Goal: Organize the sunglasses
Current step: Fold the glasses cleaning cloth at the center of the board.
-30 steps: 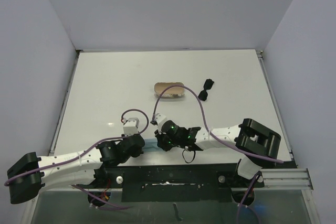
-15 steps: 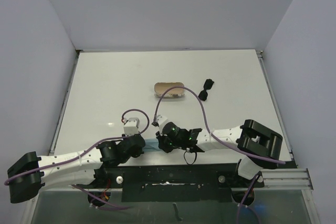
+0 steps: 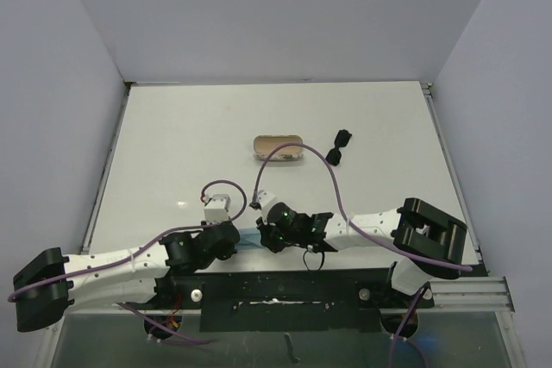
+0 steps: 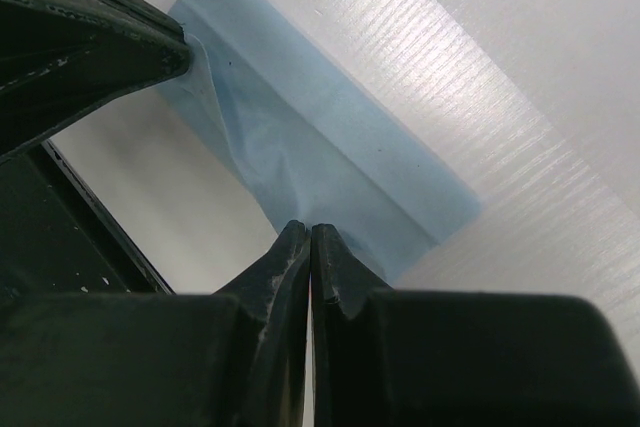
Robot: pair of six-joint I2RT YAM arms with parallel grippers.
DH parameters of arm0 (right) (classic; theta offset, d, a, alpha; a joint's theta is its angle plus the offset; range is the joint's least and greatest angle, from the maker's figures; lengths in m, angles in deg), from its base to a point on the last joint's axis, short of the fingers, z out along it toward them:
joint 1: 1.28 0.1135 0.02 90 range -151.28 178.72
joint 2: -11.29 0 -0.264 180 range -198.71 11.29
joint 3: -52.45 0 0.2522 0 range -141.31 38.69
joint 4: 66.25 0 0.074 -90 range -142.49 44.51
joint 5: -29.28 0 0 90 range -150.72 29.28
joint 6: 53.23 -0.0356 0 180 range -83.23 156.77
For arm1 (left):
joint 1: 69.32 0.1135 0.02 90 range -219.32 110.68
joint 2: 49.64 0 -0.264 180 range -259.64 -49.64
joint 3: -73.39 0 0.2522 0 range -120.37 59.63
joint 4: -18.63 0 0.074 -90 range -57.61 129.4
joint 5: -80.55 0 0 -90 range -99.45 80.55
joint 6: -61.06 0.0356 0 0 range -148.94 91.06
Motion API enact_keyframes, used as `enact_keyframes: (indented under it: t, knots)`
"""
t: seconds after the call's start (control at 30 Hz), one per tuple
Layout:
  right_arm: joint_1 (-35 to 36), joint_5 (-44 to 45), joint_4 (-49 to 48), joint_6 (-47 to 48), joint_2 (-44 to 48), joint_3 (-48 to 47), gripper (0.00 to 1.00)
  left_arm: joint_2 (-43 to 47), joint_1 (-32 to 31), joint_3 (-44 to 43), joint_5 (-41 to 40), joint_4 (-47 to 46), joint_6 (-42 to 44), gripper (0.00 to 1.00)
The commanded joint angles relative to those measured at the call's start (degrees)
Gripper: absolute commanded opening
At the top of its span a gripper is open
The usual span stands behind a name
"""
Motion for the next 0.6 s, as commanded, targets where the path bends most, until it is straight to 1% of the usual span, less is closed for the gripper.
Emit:
enact_keyframes:
  t: [0.0, 0.37, 0.57]
  knots:
    - [0.5, 1.4, -1.4, -0.7, 2.3, 0.6, 0.01, -0.1, -0.5, -2.6, -1.8, -0.7, -1.1, 0.01]
    - [0.7, 2.0, -0.6, -1.0, 4.0, 1.2, 0.01, -0.3, -0.9, -3.2, -2.6, -0.4, -1.1, 0.0]
    - [0.7, 3.2, -0.2, -0.7, 4.8, 1.3, 0.03, -0.6, -1.2, -3.3, -2.7, -0.4, -1.1, 0.0]
